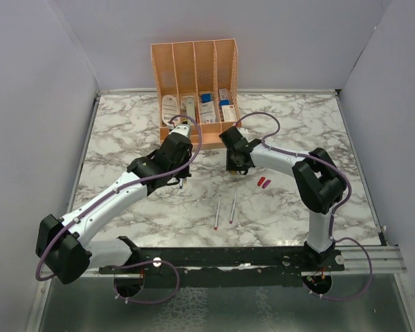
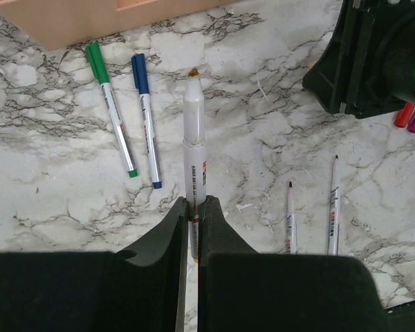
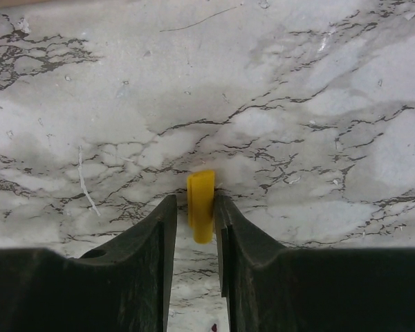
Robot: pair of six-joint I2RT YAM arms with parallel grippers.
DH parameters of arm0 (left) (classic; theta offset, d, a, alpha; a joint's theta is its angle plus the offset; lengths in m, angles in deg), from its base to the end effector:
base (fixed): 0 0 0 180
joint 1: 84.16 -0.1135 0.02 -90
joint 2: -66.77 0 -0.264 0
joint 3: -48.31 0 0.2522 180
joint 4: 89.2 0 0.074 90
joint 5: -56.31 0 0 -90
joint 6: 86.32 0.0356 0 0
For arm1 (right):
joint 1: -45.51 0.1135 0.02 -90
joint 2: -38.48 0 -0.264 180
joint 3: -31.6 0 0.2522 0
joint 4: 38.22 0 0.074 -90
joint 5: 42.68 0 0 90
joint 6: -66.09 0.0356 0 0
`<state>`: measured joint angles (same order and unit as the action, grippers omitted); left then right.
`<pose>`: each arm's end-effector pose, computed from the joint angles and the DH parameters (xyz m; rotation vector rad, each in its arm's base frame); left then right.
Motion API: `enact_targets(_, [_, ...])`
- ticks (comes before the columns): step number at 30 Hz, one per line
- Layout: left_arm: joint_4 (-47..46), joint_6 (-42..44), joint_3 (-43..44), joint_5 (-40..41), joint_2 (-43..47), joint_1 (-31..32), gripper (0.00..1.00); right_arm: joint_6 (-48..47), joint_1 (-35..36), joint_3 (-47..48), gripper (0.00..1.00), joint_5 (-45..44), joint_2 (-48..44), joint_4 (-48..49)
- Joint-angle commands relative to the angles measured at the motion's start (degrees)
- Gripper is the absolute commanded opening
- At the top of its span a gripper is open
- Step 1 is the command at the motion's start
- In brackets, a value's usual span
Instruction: Insert the pens into the pen caps
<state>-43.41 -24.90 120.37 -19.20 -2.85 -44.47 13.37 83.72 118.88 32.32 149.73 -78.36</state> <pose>0.2049 -0.1585 0.2973 0.0978 2.3165 -0.3166 0.3149 0.2361 0.1596 0.0582 2.6266 0.0961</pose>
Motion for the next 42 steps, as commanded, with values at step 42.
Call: enact_targets(42, [-43.0, 0.8, -6.3, -37.8, -8.0, -3.1, 0.00, -12.7, 0.4, -22.4, 0.01, 7.6, -37.5, 46.5])
